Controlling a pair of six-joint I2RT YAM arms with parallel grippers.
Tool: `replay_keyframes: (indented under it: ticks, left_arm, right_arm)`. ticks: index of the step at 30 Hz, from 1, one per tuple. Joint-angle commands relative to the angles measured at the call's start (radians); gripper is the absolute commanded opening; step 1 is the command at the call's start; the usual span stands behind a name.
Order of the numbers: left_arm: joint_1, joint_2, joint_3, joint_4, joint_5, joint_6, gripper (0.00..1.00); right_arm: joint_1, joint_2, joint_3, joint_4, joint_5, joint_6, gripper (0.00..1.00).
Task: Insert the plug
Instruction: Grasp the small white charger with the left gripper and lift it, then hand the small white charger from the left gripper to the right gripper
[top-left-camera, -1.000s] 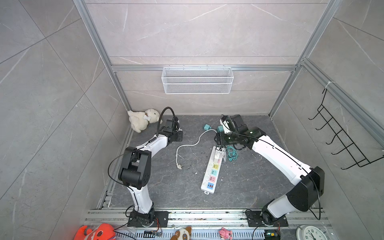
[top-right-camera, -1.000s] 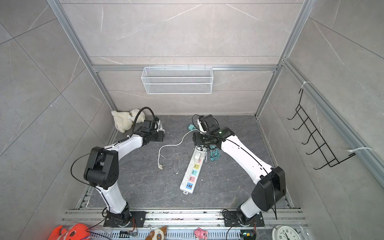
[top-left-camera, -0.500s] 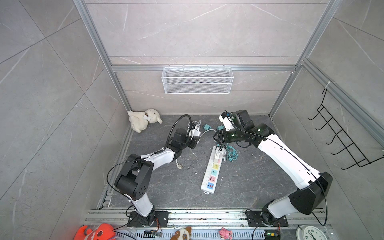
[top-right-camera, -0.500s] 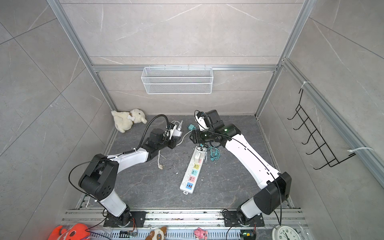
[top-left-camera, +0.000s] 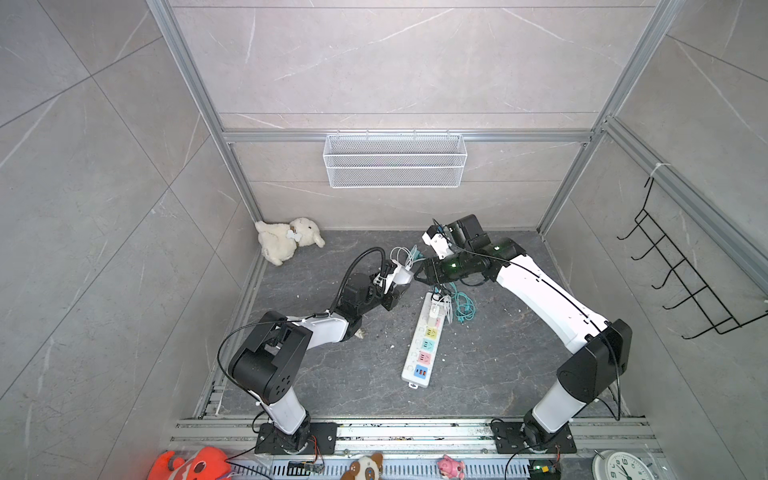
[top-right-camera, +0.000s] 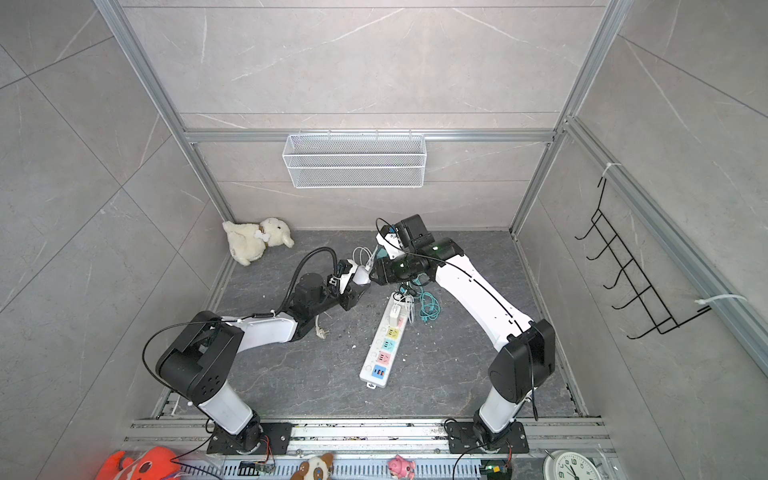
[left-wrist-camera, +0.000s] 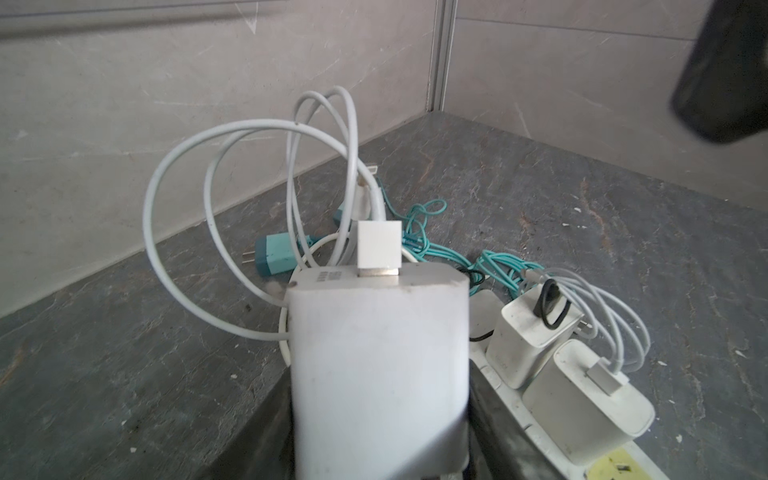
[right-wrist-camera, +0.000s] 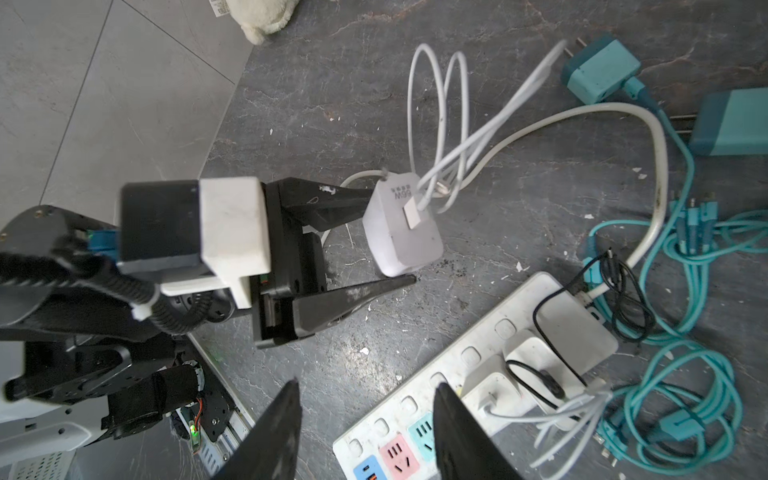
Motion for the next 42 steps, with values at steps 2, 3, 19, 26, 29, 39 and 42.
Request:
replay_keyframes:
  ticks: [2, 3, 19, 26, 29, 39, 42]
  left_arm:
    - [-0.019, -0.071, -0.017, 0.115, 0.067, -0.023, 0.32]
    - [-0.024, -0.077, -0.021, 0.115, 0.07, -0.023, 0.32]
    - [-0.052, -0.129, -0.046, 0.076, 0.08, 0.015, 0.32]
    - [-0.057, -0.129, -0.039, 0.071, 0.075, 0.034, 0.31]
    - [-0.058, -0.126, -0.031, 0.066, 0.079, 0.036, 0.31]
    - [-0.07, -0.126, -0.02, 0.046, 0.077, 0.043, 0.32]
    - [-0.074, -0.129, -0.019, 0.045, 0.067, 0.046, 0.36]
  right_arm:
    - [-0.002, 0.044, 0.032, -0.008, -0.023, -0.021, 0.51]
    - [0.0, 0.053, 0.04, -0.011, -0.011, -0.018, 0.51]
    - [0.002, 0.119, 0.069, 0.008, -0.067, 0.012, 0.45]
    - [0.008, 0.123, 0.041, -0.001, -0.087, 0.013, 0.43]
    - [0.011, 0.123, 0.034, 0.002, -0.089, 0.013, 0.43]
    - [0.014, 0.129, 0.032, 0.003, -0.093, 0.008, 0.34]
    - [0.016, 0.128, 0.026, 0.003, -0.1, 0.005, 0.32]
